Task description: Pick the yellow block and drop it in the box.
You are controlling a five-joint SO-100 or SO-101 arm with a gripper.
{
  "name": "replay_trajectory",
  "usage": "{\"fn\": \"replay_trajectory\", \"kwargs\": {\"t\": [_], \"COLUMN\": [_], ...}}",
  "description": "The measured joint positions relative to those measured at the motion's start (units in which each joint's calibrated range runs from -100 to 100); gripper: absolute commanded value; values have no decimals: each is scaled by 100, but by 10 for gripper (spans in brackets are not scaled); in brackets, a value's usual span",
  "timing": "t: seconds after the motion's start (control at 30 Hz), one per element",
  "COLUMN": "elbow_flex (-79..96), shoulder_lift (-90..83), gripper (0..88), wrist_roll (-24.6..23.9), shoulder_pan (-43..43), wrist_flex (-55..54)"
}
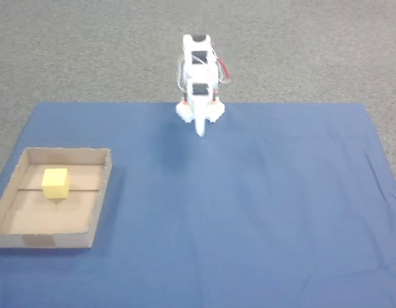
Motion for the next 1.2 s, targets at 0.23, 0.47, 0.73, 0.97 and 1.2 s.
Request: {"fn": "replay_trajectory", "kwargs": {"t": [0.23,0.47,0.73,0.97,1.2], "elbow_flex": [1226,1235,1235,1235,1235], "shoulder_lift": [-1057,-1100,-1100,-1100,-1100], "gripper": [2,2,2,2,2], "wrist_roll": [-137,-132,-332,-78,-49], "shoulder_pan": [-123,-229,57,65,49], "wrist_flex": [470,964,964,964,964]}}
